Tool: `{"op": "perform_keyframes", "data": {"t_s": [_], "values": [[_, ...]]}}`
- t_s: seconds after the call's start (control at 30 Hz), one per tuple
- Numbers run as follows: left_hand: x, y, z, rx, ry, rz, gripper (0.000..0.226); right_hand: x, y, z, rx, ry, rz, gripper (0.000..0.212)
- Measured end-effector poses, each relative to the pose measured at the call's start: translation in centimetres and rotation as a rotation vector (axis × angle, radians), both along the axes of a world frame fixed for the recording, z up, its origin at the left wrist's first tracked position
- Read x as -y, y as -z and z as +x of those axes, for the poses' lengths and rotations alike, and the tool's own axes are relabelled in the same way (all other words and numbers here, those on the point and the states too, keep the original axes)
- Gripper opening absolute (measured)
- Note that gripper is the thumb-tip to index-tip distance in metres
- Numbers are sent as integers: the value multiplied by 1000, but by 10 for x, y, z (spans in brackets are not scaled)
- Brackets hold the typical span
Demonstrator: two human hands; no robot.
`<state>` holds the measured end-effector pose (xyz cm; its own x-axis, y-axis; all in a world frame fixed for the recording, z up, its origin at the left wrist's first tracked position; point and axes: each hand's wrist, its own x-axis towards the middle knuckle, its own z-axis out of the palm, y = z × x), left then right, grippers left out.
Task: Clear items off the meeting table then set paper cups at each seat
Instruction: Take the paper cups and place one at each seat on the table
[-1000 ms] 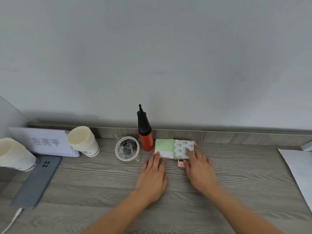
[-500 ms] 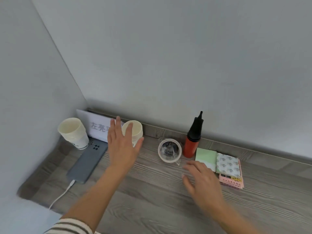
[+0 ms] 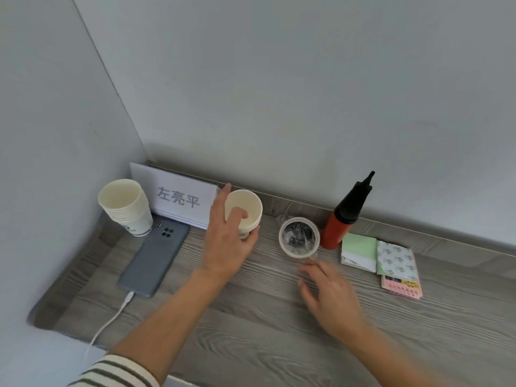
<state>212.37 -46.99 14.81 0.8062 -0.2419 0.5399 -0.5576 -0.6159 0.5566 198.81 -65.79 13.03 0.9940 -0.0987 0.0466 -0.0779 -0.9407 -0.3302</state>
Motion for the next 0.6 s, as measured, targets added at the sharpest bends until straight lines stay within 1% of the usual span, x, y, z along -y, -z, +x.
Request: {"op": "perform_keyframes", "data": {"t_s": [0.07,0.13,0.2,0.27,0.37,0.47,0.53,0.6], "values": [[4,-13,-7,-35,25,-88,52,2,-7,-6,-34,18,58,24],[10,-26,-16,-83,54,-175,62,6,-17,-14,-112,42,138,28],[16,-36,-29,-107,122,-215,62,11,-29,-26,-172,77,207,29],[23,-44,-46,-137,204,-229,60,15,-40,-44,-192,134,283,29],[33,-51,-78,-215,329,-226,60,22,-51,-83,-188,244,390,29],[39,-51,-117,-366,484,-185,65,26,-57,-132,-183,351,486,31],[43,-45,-146,-456,581,-148,73,27,-58,-171,-185,434,543,32],[47,-39,-178,-509,648,-106,86,23,-57,-214,-191,528,594,32]]}}
